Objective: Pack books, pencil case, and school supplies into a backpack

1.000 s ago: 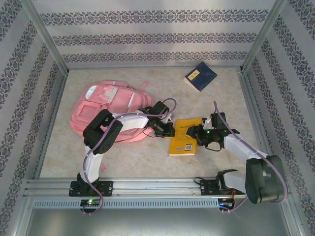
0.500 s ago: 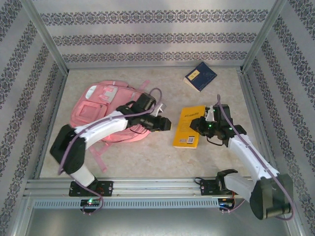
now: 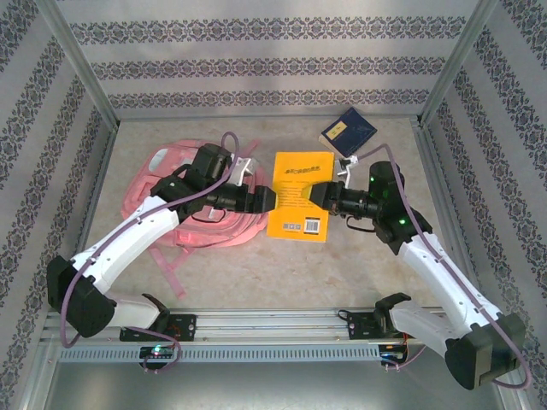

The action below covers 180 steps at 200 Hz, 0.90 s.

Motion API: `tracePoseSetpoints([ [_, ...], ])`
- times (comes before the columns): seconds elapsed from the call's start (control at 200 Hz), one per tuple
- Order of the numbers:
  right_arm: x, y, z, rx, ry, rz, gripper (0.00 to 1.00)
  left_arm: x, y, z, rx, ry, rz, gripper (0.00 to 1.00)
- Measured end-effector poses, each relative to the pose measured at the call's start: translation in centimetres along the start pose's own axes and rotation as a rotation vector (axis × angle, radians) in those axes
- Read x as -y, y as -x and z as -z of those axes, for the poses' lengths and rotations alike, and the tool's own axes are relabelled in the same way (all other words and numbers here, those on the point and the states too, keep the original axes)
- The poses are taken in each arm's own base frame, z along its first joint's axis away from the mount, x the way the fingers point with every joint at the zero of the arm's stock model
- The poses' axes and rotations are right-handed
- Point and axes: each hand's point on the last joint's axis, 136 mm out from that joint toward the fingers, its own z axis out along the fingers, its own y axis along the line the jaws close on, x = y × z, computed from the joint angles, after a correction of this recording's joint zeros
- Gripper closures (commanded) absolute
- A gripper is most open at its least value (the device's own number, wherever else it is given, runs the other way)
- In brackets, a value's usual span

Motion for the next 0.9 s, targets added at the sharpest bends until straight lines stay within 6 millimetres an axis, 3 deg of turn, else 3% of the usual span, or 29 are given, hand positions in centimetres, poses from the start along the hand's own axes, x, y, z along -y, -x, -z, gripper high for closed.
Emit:
tracePoseSetpoints([
  [0.1,-2.5,-0.1,-0.3,-0.037,0.079,0.022,1.00,0.8,-0.1,1.0,0.033,-0.061,0.000,0.15],
  [0.195,-3.6,-0.2,-0.4,-0.062,0.125,0.018,1.00,1.9,-0.4,1.6,0.063,-0.150,0.007,0.17],
  [0.4,-4.4,-0.4,-0.5,-0.092,0.165,-0.003,1.00,3.6,-0.6,1.4,0.075,-0.355,0.068,0.24],
  [0.899,-5.7,-1.2,-0.1,-0.142,0.220,-0.005,1.00,7.7,1.2,4.1,0.156,-0.606,0.023,0.60],
])
